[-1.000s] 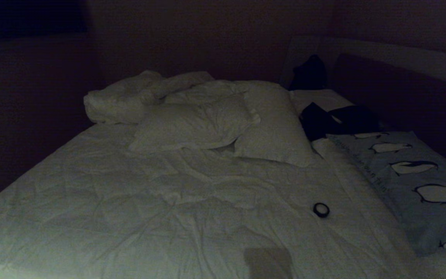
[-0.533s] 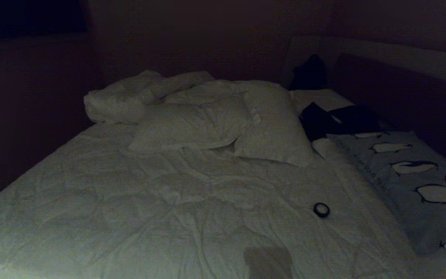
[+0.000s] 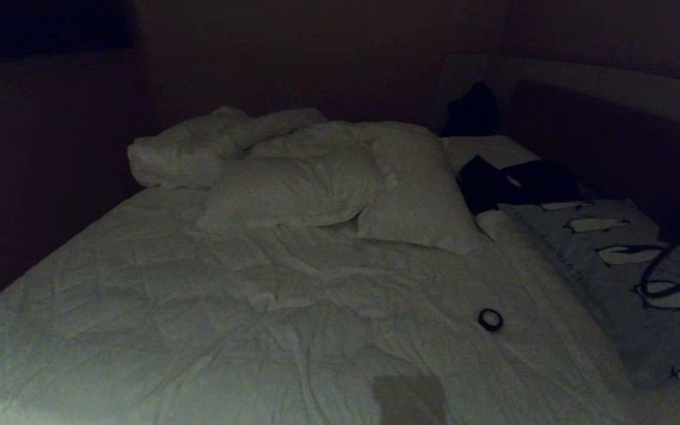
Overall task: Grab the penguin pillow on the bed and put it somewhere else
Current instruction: Pick up the pillow
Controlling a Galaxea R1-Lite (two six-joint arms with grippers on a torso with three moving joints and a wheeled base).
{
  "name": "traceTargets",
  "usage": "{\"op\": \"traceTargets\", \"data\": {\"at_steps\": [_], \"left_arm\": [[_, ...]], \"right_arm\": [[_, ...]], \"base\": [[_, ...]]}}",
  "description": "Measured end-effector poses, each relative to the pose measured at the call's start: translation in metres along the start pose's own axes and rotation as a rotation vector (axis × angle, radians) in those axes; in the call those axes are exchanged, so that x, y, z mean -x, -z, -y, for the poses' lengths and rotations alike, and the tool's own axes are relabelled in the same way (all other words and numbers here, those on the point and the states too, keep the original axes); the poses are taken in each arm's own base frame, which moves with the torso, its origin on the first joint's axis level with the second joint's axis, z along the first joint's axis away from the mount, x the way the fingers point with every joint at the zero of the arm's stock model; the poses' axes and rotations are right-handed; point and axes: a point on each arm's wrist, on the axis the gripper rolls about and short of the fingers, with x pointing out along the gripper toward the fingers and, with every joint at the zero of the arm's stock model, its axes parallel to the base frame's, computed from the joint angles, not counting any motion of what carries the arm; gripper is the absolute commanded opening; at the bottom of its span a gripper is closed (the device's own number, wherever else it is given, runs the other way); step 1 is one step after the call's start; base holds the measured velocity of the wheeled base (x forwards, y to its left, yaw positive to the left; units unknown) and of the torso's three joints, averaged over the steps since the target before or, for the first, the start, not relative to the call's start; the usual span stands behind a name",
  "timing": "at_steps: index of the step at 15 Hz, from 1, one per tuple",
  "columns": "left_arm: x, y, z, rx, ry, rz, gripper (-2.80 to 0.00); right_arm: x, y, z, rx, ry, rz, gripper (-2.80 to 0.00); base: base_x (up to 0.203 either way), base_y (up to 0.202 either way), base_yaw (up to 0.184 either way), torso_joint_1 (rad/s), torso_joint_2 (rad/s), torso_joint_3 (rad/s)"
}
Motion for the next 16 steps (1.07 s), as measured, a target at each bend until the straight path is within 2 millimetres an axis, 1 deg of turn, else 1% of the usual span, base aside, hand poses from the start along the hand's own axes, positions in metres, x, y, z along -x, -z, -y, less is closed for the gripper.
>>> {"op": "traceTargets", "data": {"at_steps": [4,7,9,14,15,16], "left_arm": [[0.0,0.0,0.0,0.0,-0.001,0.0,-2.8],[0.0,0.0,0.0,0.0,0.0,0.0,-2.8],[0.0,0.0,0.0,0.0,0.0,0.0,-2.8],[0.0,0.0,0.0,0.0,0.0,0.0,-2.8],[0.0,0.0,0.0,0.0,0.0,0.0,-2.8],[0.0,0.0,0.0,0.0,0.0,0.0,-2.8]], "right_arm": [[-0.042,-0.006,0.024,-0.02,0.08,-0.019,-2.8],[-0.073,0.002,0.041,-0.016,0.116,-0.057,-2.8],[-0.086,0.005,0.053,-0.009,0.118,-0.066,-2.8],[-0.11,0.025,0.081,0.018,0.08,-0.123,-2.8],[-0.112,0.027,0.085,0.016,0.073,-0.13,-0.78],[-0.113,0.03,0.088,0.011,0.064,-0.134,0.0]], "base": [[0.0,0.0,0.0,0.0,0.0,0.0],[0.0,0.0,0.0,0.0,0.0,0.0],[0.0,0.0,0.0,0.0,0.0,0.0],[0.0,0.0,0.0,0.0,0.0,0.0],[0.0,0.0,0.0,0.0,0.0,0.0],[0.0,0.0,0.0,0.0,0.0,0.0]]}}
